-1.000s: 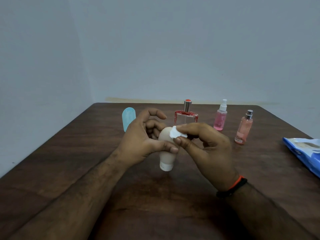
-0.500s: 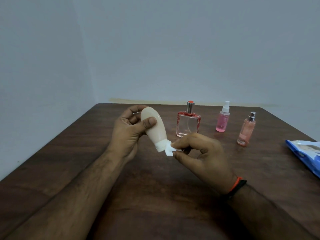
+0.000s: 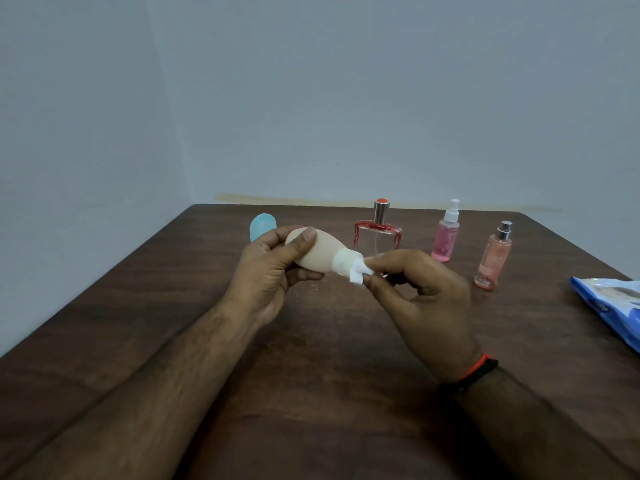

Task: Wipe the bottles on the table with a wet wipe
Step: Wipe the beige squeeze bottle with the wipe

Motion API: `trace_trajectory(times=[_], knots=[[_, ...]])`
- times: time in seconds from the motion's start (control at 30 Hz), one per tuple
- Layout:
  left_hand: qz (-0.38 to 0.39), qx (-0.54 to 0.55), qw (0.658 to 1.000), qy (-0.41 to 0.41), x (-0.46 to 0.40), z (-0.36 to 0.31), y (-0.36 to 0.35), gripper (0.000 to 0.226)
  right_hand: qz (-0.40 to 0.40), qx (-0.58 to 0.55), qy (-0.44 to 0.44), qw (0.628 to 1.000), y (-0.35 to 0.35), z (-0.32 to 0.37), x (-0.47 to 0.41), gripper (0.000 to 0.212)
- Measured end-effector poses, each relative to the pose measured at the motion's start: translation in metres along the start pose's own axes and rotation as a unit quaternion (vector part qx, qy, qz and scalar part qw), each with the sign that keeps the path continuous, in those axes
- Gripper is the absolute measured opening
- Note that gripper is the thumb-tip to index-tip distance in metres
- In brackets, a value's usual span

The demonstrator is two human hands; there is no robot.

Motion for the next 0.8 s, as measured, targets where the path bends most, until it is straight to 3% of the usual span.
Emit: trace_trajectory(times=[0.13,0.3,0.53,0.63,0.73,0.8], knots=[[-0.025,-0.006,1.0,-0.004,-0.001,-0.001,0.006,0.055,0.037,0.003,0.014,0.999,-0.007,0.004,0.004,0.016],[-0.011,-0.04,0.999,-0.029,0.0,-0.001,0.002,0.041,-0.027,0.021,-0.031,0.999,0.004,-0.006,0.0,0.019],[-0.039,-0.141,0.984,-0.105,-0.001,-0.013,0.01,0.051,0.076,0.033,-0.043,0.996,-0.011,-0.007,0.002,0.018],[-0.043,-0.17,0.973,-0.149,-0.002,-0.024,0.008,0.044,0.114,0.054,-0.05,0.991,-0.016,-0.009,0.004,0.018],[-0.045,-0.259,0.946,-0.192,-0.008,-0.041,0.004,0.035,0.15,0.084,-0.046,0.984,-0.021,-0.009,0.007,0.016],[-0.039,-0.379,0.895,-0.232,-0.015,-0.053,-0.006,0.038,0.161,0.092,-0.047,0.982,-0.023,-0.009,0.008,0.015]])
Point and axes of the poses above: each hand's wrist, its own x-axis away from the middle knuckle, its own y-axis out of the back of the hand, z = x × y, the point moved 8 cm from there along -x, towards the middle knuckle, and after that the axes turned 4 degrees about -z, right-handed, at the moved point
